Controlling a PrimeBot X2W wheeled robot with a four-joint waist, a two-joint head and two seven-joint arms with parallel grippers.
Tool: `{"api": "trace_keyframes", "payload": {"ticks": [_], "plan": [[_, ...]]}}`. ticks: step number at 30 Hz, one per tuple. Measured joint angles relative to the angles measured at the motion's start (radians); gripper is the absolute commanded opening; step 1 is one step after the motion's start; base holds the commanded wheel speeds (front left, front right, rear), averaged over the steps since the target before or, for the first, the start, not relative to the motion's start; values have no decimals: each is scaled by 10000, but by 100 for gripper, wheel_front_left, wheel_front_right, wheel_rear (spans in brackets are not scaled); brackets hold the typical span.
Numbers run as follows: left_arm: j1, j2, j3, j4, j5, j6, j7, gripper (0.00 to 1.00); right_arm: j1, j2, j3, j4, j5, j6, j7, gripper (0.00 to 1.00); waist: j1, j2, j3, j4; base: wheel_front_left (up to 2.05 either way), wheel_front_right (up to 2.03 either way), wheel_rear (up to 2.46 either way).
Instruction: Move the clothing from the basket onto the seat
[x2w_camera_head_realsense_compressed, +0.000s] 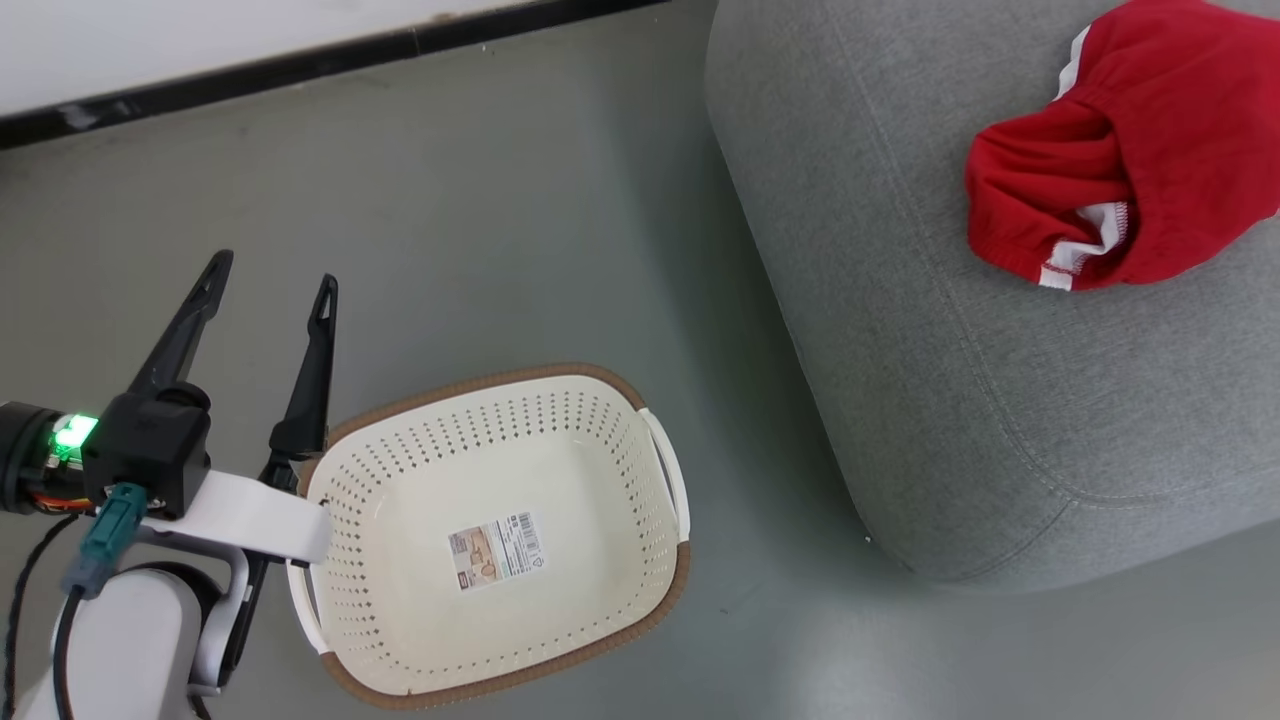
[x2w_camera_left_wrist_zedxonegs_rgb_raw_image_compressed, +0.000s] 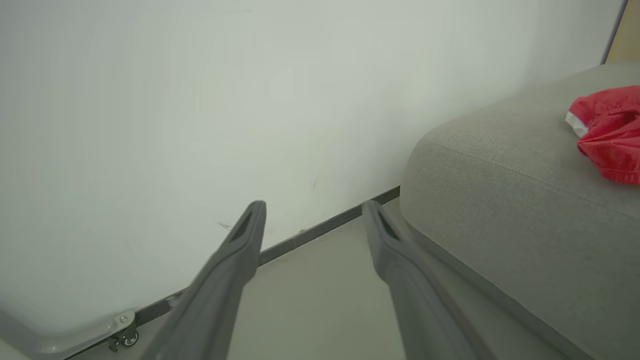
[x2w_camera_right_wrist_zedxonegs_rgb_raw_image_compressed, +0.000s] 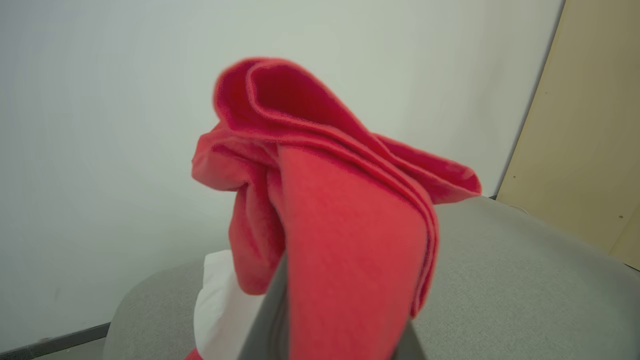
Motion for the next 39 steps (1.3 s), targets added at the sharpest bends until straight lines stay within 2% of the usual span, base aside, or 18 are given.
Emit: {"api": "trace_keyframes", "payload": {"ticks": [9,23,30,39], "plan": [[-198,257,-8,-449,109,-15,445,100,-248,506,-71,934,-397,0,-232,0,0,0,601,62,0,0,0],[-324,685,98,-1080,234,-27,930,100,-1058,485,-1064,2291,-1281,0,-1172,0,0,0,1381,46,0,0,0],[-320,732,190,-1358,236,-15,1062,100,-1556,274,-1670,2711,-1868,0,-1674,0,0,0,1732,38,0,0,0],[-311,788,297,-1668,236,-2,1154,100,-1826,1187,-1174,3241,-2614,0,-1795,0,0,0,2111,132,0,0,0]]}}
